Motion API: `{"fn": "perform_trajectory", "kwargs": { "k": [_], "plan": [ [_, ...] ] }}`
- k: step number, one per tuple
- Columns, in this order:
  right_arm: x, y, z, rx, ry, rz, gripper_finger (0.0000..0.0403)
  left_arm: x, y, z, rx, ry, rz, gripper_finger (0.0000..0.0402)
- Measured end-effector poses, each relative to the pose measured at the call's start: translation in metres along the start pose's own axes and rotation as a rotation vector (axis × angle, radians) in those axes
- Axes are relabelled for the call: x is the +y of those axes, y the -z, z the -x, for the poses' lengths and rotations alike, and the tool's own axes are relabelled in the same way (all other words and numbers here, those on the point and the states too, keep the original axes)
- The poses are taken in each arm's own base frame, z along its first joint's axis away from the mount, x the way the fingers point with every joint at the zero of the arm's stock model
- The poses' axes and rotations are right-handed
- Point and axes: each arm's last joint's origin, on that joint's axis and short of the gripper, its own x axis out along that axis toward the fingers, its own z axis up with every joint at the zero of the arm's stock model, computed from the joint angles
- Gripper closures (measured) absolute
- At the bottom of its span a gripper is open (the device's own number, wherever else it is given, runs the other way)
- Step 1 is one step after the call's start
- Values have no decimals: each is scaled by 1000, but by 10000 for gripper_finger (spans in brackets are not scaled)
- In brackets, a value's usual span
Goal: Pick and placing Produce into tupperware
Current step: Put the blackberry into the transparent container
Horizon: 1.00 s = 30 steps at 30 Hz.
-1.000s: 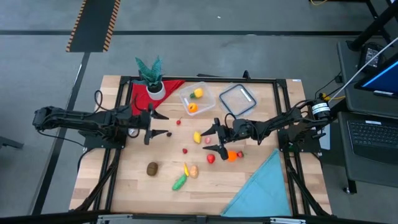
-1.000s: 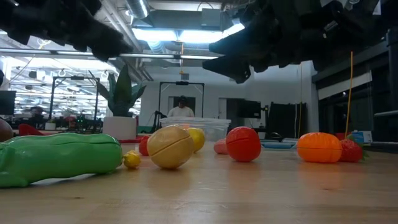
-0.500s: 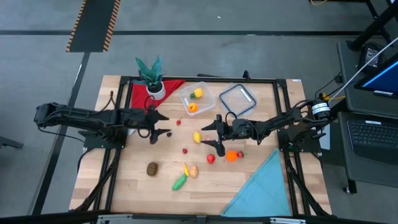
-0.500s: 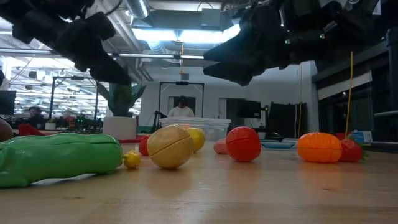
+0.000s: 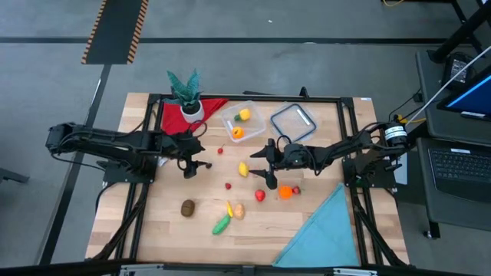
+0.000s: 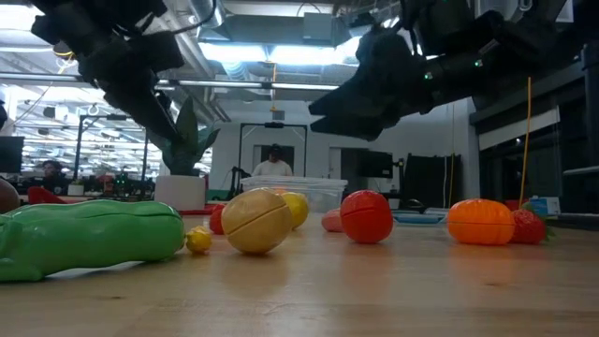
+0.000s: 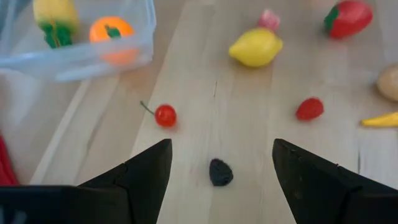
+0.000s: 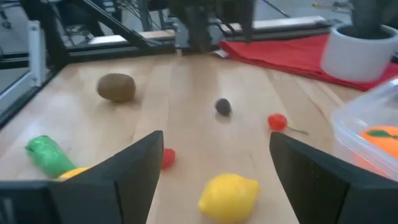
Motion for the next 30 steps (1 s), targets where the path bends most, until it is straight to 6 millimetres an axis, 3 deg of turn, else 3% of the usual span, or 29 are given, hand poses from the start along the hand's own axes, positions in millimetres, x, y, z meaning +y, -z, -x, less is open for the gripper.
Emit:
{"fn": "perform_trajectory", "kwargs": {
  "k": [17, 30],
  "plan": [
    [-3, 3, 0, 31, 10, -10, 108, -24, 14, -41, 187, 27, -55, 133],
    [-3, 3, 0, 31, 10, -10, 108, -27, 19, -57, 221, -44, -73, 133]
  ]
}}
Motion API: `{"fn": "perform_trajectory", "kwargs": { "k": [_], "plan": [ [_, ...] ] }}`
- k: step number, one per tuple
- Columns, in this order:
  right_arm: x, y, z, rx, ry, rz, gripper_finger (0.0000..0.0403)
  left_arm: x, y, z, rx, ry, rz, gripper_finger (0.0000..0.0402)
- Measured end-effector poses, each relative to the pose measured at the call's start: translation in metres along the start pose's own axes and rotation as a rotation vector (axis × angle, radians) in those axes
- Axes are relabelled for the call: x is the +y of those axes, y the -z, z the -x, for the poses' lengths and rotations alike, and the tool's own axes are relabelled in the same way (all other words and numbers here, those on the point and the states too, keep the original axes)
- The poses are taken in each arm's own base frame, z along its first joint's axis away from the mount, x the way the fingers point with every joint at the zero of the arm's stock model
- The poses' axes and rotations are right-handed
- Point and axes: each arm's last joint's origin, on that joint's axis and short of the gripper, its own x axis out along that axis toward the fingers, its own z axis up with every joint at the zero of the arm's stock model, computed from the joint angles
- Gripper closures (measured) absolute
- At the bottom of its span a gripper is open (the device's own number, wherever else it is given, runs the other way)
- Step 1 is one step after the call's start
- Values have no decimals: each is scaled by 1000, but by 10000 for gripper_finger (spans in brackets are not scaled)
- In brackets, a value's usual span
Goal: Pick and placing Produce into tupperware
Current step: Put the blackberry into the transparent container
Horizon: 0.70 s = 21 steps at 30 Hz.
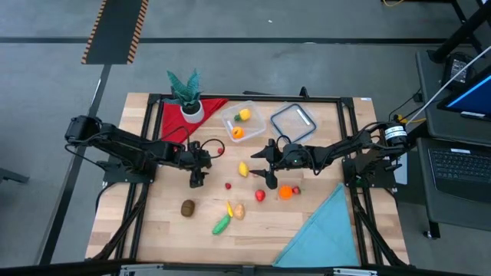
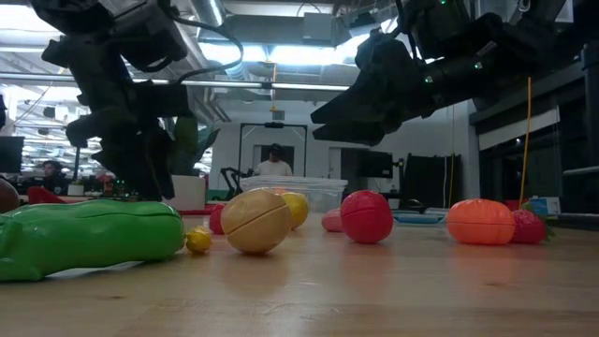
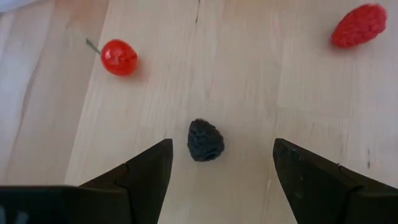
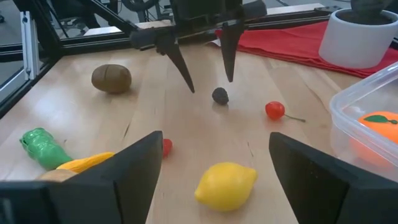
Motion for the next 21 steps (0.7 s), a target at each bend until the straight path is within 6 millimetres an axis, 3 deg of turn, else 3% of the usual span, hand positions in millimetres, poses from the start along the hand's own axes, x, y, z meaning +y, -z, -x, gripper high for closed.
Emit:
{"fn": "perform_trajectory", "kwargs": {
  "k": [11, 21],
  "plan": [
    [0, 0, 0, 0, 0, 1, 108, 0, -1, -1, -8, 0, 51, 133],
    [0, 0, 0, 0, -1, 0, 108, -2, 5, -19, 72, -36, 33, 133]
  ]
}}
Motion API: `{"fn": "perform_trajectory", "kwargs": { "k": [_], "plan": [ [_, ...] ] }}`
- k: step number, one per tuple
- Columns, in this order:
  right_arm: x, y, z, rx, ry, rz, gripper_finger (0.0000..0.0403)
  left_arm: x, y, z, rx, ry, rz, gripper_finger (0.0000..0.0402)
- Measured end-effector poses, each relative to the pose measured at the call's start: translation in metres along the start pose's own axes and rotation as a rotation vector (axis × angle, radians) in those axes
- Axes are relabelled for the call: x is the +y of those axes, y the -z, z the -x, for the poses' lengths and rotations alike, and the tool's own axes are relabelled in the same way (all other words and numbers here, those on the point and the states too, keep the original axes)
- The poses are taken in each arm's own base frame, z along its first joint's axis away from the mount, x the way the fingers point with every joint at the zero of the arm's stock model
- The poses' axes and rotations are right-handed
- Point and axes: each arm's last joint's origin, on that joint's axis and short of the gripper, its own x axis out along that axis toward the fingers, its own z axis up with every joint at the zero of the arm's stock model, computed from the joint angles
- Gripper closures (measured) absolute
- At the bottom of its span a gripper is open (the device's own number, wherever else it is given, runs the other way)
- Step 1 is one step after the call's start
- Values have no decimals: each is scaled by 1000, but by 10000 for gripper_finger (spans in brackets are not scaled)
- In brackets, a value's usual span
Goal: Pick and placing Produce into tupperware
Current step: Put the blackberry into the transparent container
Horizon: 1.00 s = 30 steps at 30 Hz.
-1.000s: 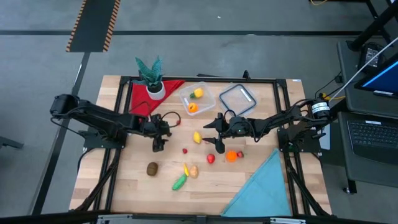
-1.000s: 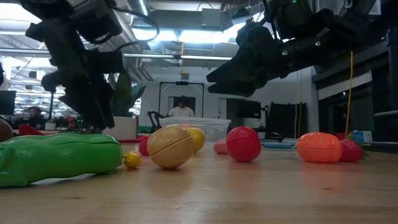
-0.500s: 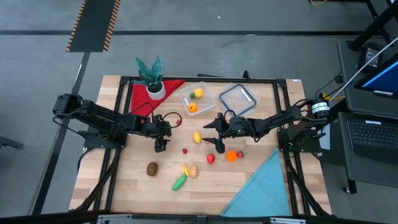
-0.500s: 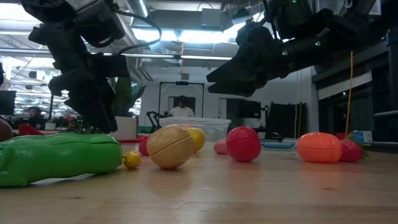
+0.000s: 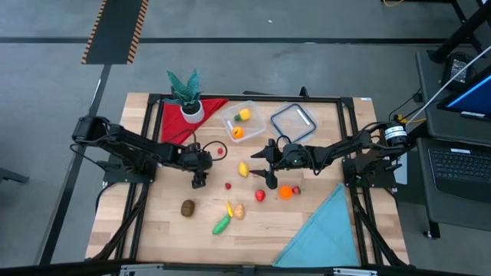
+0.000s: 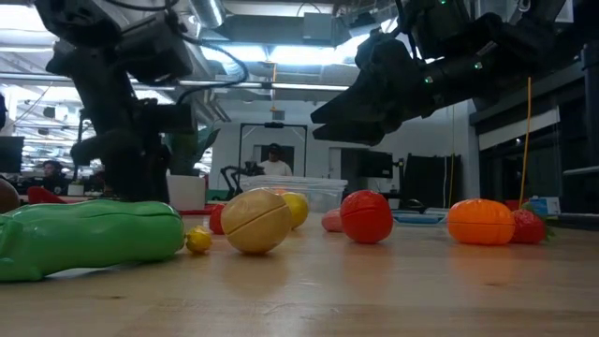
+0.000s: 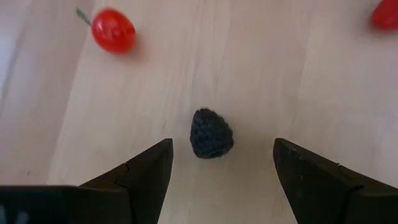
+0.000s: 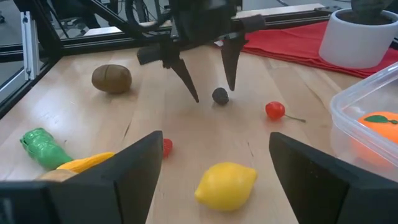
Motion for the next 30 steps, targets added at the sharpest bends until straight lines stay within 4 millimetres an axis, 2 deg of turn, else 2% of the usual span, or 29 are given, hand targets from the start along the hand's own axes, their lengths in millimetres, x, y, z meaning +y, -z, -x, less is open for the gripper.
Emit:
{"fn": "perform_trajectory", "kwargs": {
  "k": [8, 14, 30],
  "plan": [
    [0, 0, 0, 0, 0, 0, 108, -1, -2, -4, -18, -3, 5, 133],
    [0, 0, 0, 0, 0, -1, 108, 7, -4, -6, -18, -22, 77, 136],
    [0, 0, 0, 0, 0, -1, 108, 12, -3, -7, 0, -20, 107, 207]
  ]
}}
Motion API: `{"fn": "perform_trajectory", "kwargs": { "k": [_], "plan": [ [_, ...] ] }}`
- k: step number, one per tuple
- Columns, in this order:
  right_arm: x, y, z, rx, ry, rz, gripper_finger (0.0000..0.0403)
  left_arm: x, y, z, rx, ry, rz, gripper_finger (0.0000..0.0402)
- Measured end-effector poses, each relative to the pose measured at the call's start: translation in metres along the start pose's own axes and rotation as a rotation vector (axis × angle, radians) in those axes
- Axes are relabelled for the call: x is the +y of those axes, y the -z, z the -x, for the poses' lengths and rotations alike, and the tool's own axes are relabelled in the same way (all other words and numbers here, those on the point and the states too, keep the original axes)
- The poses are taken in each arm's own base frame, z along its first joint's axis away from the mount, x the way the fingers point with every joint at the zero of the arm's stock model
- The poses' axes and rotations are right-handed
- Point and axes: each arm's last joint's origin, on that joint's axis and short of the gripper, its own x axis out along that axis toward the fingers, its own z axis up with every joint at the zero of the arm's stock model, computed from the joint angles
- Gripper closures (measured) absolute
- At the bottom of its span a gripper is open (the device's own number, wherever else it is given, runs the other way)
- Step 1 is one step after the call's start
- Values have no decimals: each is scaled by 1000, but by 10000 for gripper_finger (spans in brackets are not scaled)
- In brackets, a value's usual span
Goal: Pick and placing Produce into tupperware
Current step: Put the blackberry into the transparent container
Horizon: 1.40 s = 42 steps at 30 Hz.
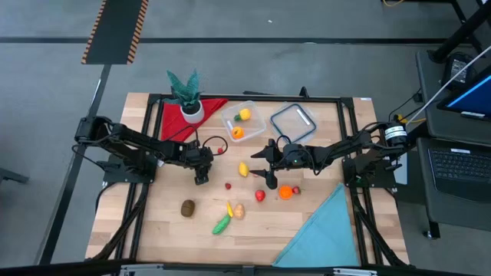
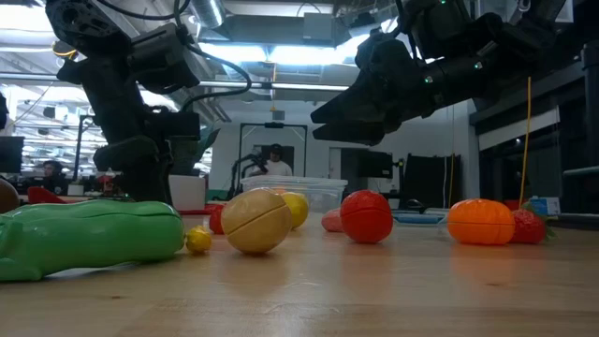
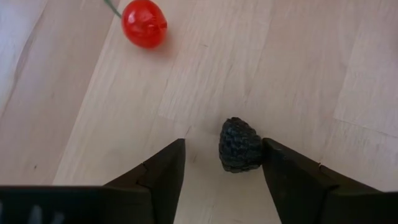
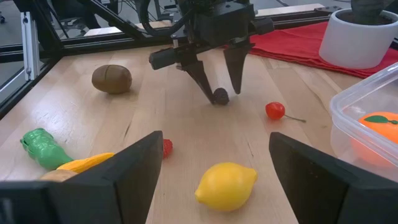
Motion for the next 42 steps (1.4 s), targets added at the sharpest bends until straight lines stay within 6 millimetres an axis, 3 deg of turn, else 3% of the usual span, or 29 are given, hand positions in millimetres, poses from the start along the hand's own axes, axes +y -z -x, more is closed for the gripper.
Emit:
{"fn": "perform_trajectory", "kwargs": {
  "k": [12, 27, 42],
  "plan": [
    [0, 0, 0, 0, 0, 0, 108, 0, 0, 0, -2, 0, 1, 324],
    [0, 0, 0, 0, 0, 0, 108, 0, -4, 11, -52, 59, 8, 326],
    [0, 1, -1, 6, 1, 1, 108, 11, -25, 79, -481, 124, -79, 326]
  ]
}}
